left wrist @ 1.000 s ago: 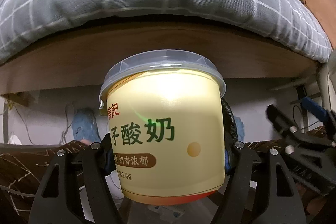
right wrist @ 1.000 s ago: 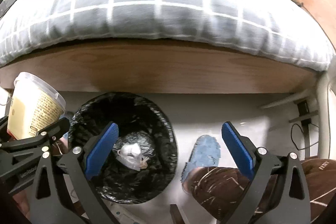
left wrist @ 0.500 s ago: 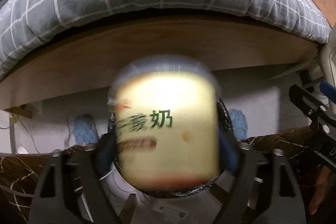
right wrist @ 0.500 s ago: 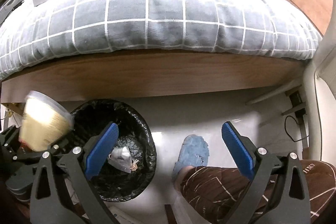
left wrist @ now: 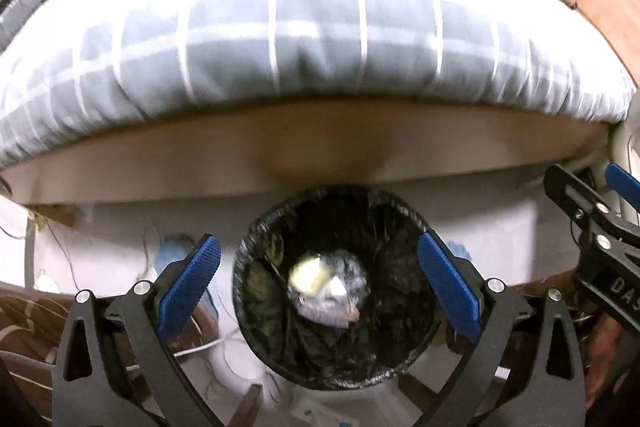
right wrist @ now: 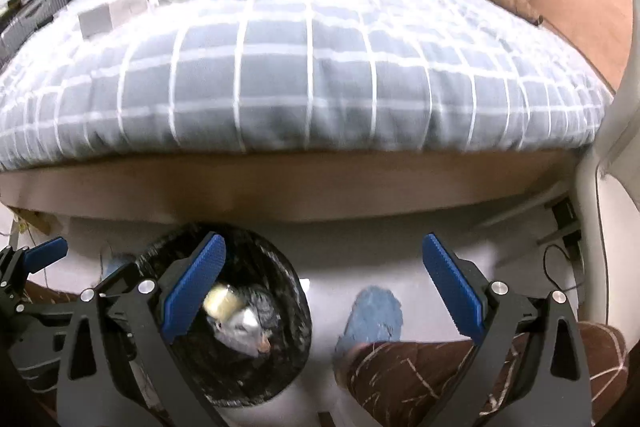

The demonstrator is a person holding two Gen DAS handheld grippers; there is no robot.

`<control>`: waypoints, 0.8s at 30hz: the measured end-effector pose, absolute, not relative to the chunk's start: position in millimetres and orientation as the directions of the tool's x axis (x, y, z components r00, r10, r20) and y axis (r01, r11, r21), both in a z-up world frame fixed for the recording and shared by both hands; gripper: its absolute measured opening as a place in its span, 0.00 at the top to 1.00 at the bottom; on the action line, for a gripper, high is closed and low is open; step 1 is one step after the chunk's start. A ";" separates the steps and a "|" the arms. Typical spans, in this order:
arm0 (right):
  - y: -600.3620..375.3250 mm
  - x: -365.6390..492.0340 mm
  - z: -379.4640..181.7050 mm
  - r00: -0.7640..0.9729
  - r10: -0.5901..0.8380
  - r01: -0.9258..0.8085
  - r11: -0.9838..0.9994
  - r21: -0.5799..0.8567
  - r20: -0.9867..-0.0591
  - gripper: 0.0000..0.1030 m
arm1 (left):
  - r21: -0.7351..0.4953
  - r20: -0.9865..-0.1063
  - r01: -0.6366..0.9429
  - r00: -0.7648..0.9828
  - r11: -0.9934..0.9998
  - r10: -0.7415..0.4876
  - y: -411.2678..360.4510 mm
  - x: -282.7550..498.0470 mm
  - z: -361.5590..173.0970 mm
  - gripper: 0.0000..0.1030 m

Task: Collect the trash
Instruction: 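Move both tools back over the trash on the bed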

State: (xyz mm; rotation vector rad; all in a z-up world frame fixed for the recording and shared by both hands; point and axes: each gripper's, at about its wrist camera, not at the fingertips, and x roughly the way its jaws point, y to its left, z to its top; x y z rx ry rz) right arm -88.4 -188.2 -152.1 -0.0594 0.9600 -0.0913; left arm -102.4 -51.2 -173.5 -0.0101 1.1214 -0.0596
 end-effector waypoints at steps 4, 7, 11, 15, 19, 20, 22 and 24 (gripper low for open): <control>-187.3 -88.1 -131.8 0.620 -0.095 0.050 0.995 -0.082 -0.779 0.08 | -0.035 -0.867 0.025 0.496 0.999 -0.043 -42.1 -101.4 -146.8 0.06; -186.4 -88.5 -119.8 0.645 -0.102 0.048 0.995 -0.092 -0.757 0.08 | -0.037 -0.844 0.011 0.536 0.999 -0.038 -33.7 -101.3 -129.3 0.06; -182.8 -86.1 -107.9 0.679 -0.112 0.040 0.993 -0.115 -0.725 0.08 | -0.005 -0.825 0.013 0.565 1.000 -0.012 -30.0 -102.9 -121.6 0.06; -181.3 -77.7 -99.8 0.704 -0.108 0.034 0.992 -0.119 -0.702 0.08 | -0.010 -0.810 0.003 0.586 1.000 -0.010 -23.7 -95.9 -109.2 0.06; -180.2 -65.0 -95.0 0.723 -0.097 0.016 0.992 -0.125 -0.684 0.08 | -0.022 -0.789 0.006 0.615 1.000 -0.021 -17.9 -77.7 -102.3 0.06; -180.0 -59.2 -95.7 0.724 -0.096 0.010 0.992 -0.129 -0.684 0.08 | -0.019 -0.785 0.002 0.620 1.000 -0.016 -16.2 -72.9 -101.1 0.06; -181.6 -47.7 -97.0 0.719 -0.094 0.010 0.992 -0.124 -0.689 0.08 | -0.015 -0.778 -0.006 0.629 1.000 -0.008 -12.3 -60.5 -98.2 0.06; -183.9 -35.3 -97.5 0.714 -0.083 0.014 0.995 -0.104 -0.696 0.08 | -0.014 -0.771 -0.019 0.637 1.000 0.001 -7.6 -46.8 -95.6 0.06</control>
